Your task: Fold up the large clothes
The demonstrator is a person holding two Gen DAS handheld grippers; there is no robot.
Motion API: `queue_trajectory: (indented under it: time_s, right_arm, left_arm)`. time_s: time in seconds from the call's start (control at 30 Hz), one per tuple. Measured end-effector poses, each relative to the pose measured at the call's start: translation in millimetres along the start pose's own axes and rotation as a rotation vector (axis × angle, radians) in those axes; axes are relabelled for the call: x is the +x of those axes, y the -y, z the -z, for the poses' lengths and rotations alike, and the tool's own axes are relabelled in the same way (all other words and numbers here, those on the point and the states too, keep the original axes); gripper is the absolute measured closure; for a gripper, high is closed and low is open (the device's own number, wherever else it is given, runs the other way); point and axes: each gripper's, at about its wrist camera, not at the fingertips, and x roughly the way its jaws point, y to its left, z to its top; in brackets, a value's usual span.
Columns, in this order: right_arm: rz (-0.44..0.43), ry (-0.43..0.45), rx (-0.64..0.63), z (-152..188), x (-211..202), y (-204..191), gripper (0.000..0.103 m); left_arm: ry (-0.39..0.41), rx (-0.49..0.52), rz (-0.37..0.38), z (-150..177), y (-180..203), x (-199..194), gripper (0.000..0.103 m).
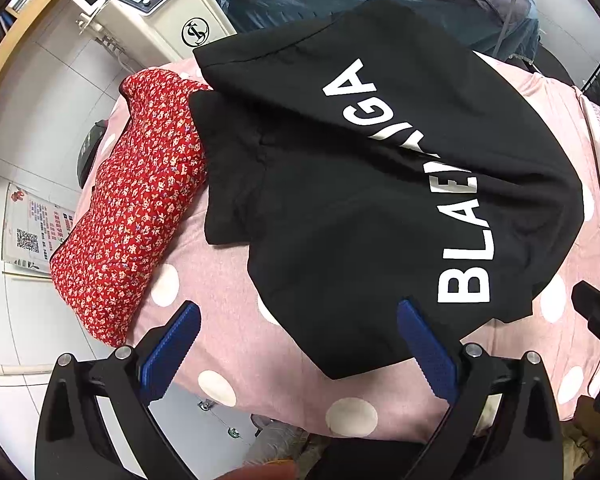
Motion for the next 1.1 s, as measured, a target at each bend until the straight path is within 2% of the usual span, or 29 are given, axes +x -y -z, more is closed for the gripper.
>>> queue_trajectory:
  time_s: [1.1]
  right_arm:
    - [0.004, 0.004, -0.002, 5.6, -2.6, -2.3, 0.012]
  left_arm:
    - [-0.001, -0.009, 0.006, 5.4, -1.3, -0.4, 0.006]
